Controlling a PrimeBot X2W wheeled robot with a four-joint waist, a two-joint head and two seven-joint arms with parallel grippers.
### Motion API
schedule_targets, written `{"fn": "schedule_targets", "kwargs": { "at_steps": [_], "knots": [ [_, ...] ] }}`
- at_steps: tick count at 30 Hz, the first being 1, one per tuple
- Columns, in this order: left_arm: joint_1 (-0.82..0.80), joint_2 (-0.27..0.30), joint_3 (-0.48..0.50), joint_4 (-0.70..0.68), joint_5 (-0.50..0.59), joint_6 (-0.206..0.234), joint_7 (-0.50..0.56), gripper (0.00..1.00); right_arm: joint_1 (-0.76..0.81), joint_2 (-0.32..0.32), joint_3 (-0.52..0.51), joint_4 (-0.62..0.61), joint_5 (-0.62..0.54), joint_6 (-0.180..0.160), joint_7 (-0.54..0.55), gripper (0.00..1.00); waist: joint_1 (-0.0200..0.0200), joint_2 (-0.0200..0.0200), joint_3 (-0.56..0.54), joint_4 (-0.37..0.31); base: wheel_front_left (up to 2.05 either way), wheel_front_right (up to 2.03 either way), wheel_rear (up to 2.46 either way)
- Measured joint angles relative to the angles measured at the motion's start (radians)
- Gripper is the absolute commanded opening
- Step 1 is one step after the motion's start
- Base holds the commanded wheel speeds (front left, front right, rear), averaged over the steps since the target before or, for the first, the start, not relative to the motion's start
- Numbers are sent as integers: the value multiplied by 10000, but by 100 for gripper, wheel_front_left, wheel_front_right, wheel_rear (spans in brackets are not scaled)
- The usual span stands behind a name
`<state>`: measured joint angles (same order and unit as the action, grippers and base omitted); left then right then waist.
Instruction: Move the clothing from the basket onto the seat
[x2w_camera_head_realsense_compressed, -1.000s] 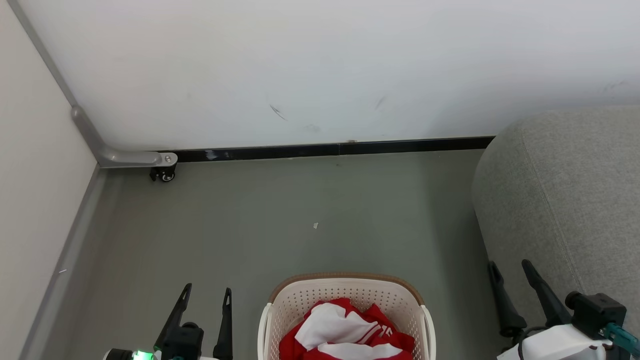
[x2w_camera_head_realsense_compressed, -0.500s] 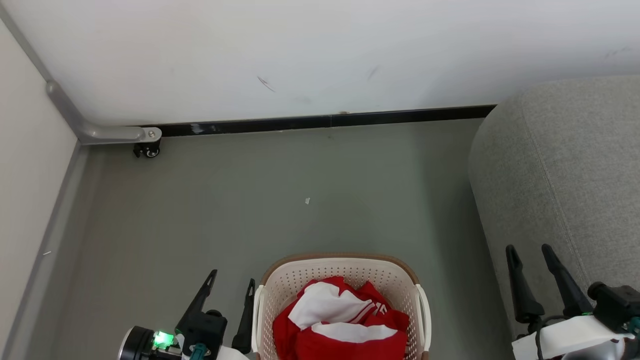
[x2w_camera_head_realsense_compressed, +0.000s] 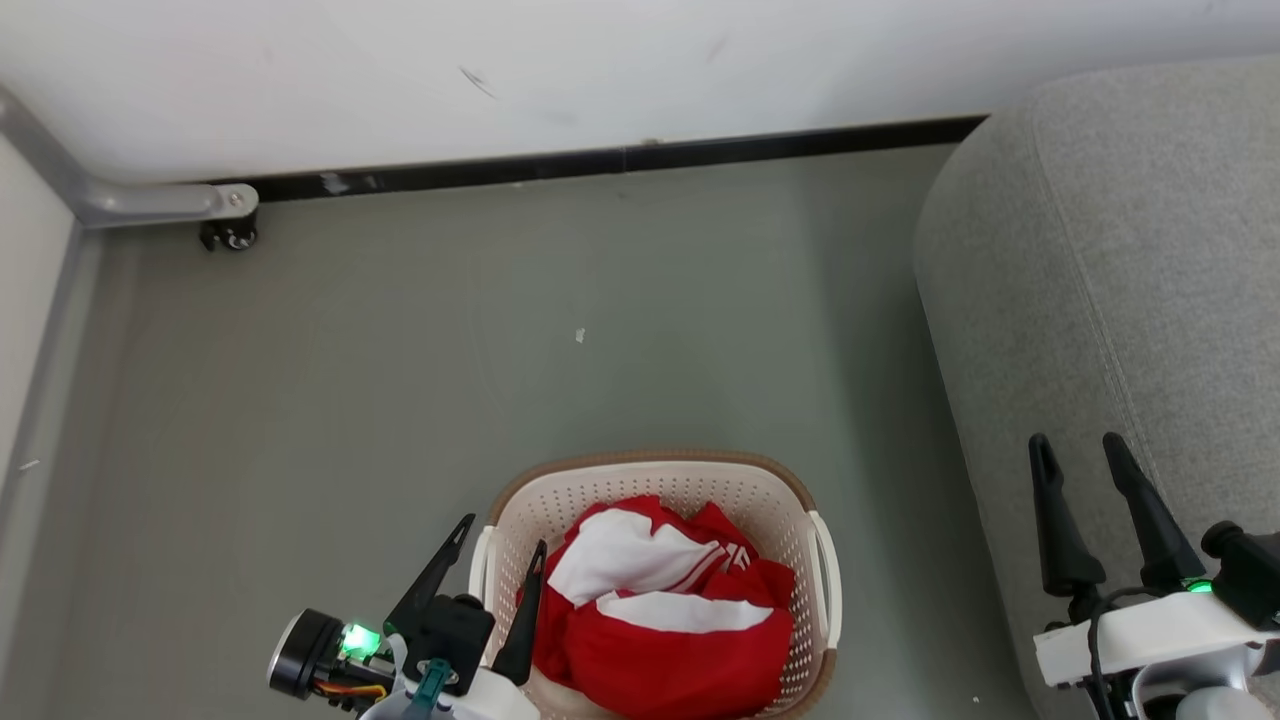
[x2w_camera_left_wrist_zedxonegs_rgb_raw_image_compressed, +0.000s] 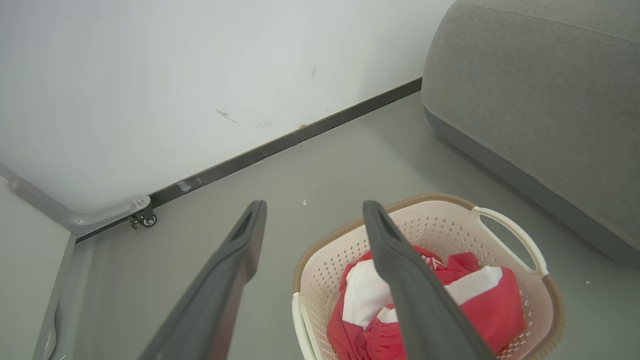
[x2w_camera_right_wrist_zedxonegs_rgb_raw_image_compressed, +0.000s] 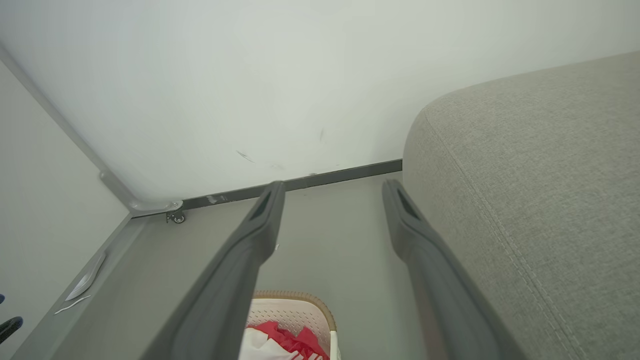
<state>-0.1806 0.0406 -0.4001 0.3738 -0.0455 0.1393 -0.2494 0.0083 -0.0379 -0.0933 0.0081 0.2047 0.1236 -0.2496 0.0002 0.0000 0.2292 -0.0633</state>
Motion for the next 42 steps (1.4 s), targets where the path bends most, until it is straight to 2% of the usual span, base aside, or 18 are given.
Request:
{"fn": "schedule_targets", "kwargs": {
  "at_steps": [12,26,36,42],
  "knots": [
    [-832,0,-683,652,337,-376,0,100,-890,-2,-142,-328,25,0,-12,100,0,0,1001,-448,0,0,0],
    [-1787,6,-1649,951,522,-558,0,100,-1961,-4,-213,-612,-52,0,-13,100,0,0,2185,-902,0,0,0],
    [-2295,4,-2291,1570,644,-1049,-2,100,-2665,-8,-167,-648,-54,0,-15,100,0,0,2911,-1142,0,0,0],
    [-2591,13,-2577,1910,631,-1083,-2,100,-3263,-10,59,-610,-96,0,-17,100,0,0,3392,-1294,0,0,0]
  ]
}}
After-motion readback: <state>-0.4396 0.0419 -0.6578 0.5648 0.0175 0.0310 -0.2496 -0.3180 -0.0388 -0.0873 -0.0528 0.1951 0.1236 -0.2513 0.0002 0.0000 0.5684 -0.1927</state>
